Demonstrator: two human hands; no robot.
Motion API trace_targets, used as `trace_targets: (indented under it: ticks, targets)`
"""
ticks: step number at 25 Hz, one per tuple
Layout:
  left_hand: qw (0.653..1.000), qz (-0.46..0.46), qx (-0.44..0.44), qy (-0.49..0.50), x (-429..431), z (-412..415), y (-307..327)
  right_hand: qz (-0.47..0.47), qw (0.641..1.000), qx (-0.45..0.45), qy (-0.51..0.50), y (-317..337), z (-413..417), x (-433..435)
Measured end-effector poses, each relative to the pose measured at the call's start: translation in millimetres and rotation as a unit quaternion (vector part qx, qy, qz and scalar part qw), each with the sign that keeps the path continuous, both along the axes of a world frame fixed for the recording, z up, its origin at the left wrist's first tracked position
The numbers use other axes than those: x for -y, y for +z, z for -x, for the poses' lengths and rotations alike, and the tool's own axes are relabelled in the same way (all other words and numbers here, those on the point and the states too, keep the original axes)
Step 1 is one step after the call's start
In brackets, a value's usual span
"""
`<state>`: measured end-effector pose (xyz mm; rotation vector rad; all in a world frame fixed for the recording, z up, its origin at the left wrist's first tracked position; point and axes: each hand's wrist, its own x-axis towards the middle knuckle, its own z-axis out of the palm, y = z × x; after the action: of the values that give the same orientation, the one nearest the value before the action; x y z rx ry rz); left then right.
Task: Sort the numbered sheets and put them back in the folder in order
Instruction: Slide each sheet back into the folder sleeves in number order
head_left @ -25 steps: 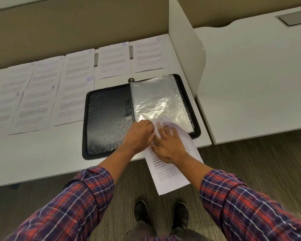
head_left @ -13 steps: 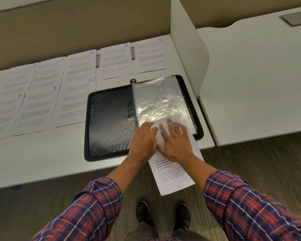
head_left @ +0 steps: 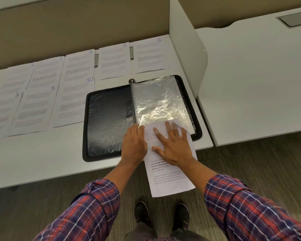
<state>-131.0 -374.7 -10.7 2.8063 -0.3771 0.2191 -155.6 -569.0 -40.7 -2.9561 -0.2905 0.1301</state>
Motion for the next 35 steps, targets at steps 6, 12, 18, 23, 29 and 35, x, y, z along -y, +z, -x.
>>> trace_targets:
  ticks: [6, 12, 18, 23, 29, 35]
  targets:
    - [0.998, -0.001, 0.068, 0.005, 1.8, 2.6, -0.8, 0.018, 0.996, -0.002, 0.082, 0.7, -9.9, -22.3]
    - [0.998, 0.050, 0.040, -0.012, -5.6, 7.9, -0.2, 0.006, 0.997, -0.050, 0.060, 11.1, -21.4, -39.4]
    - [0.995, 0.084, 0.017, -0.047, -3.8, 3.8, 3.6, -0.015, 0.997, -0.038, 0.070, 12.2, -19.4, -32.0]
    - [0.994, 0.075, -0.015, -0.075, 14.5, -3.3, 7.1, -0.012, 0.998, 0.055, -0.029, 4.0, 5.8, 1.0]
    - [0.993, 0.077, -0.056, -0.072, 20.6, -6.0, 3.3, -0.040, 0.999, -0.004, 0.004, -1.6, -1.2, 0.4]
    - [0.994, 0.059, -0.051, -0.076, 31.6, -16.2, 5.8, -0.041, 0.999, 0.017, 0.032, 1.3, -1.2, 9.8]
